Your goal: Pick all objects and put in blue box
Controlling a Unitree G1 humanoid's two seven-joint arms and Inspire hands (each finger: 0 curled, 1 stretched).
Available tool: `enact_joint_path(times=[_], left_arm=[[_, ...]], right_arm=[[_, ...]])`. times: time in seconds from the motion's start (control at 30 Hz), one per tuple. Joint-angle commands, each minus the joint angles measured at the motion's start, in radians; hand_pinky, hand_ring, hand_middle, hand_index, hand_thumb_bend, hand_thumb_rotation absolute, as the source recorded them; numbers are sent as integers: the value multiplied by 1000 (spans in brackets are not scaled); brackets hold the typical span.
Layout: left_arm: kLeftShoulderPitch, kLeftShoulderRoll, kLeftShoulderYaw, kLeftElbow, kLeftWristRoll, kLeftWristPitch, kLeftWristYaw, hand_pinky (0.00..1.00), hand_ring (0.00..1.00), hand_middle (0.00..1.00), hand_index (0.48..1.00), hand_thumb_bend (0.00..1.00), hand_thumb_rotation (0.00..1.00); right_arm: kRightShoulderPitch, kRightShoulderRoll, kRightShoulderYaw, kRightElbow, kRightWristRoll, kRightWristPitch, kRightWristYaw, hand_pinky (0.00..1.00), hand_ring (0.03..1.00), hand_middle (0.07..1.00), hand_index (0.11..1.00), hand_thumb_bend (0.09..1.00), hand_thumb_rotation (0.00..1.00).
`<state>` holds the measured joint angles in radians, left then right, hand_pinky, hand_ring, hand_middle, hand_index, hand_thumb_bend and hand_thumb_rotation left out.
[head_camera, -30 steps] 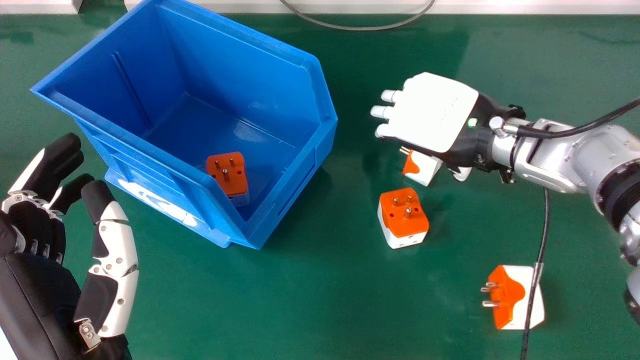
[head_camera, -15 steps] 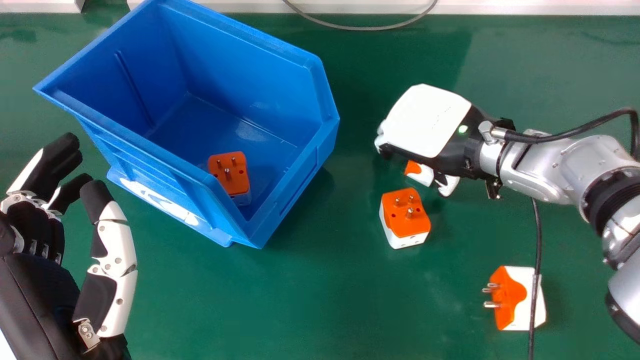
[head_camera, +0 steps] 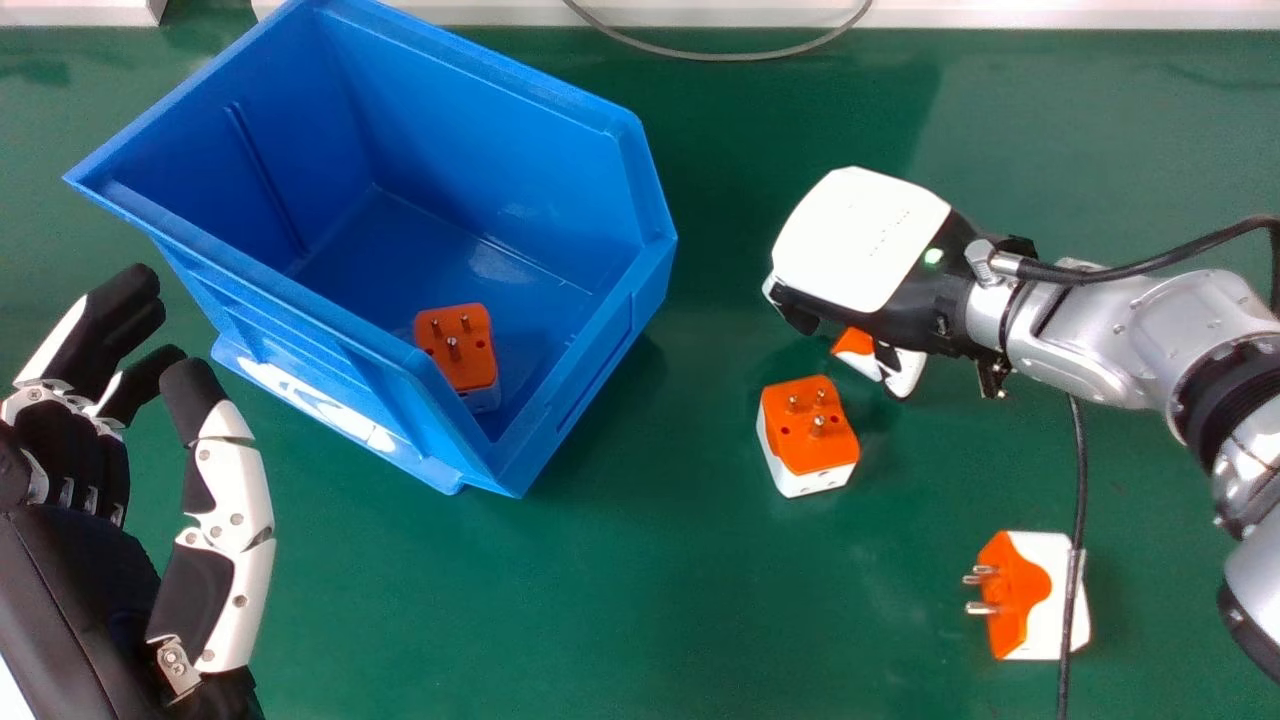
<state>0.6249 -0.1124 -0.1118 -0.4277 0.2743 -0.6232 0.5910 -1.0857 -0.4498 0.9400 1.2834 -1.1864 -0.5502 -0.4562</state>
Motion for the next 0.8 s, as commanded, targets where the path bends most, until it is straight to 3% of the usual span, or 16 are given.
enact_joint_path(times=[0.0,0.07,0.3,0.53,0.67,0.77], left_arm=[[8,-66,2,-10,12,-23,5,678,736,728,748,235,0],[8,-67,2,-10,16,-22,6,678,735,726,746,235,0],[6,-66,1,-4,11,-26,7,682,738,727,748,234,0],[3,-69,3,-4,23,-19,13,673,734,725,746,239,0],[-1,-62,3,-1,8,-26,7,683,740,728,750,234,0],[-3,-64,6,-2,14,-22,8,684,740,727,750,235,0]], right_arm=[[-21,-17,-9,-16,15,-2,-21,358,406,507,520,513,0],[-19,-18,-9,-16,13,-2,-46,354,405,506,520,513,0],[-27,-28,-15,-19,18,3,-51,346,397,486,533,512,0],[-52,-58,-32,-59,26,-11,-70,278,370,461,542,509,0],[-59,-77,-53,-94,39,-14,-61,263,361,456,539,510,0],[-59,-92,-84,-119,62,-36,-31,266,362,451,540,510,0]])
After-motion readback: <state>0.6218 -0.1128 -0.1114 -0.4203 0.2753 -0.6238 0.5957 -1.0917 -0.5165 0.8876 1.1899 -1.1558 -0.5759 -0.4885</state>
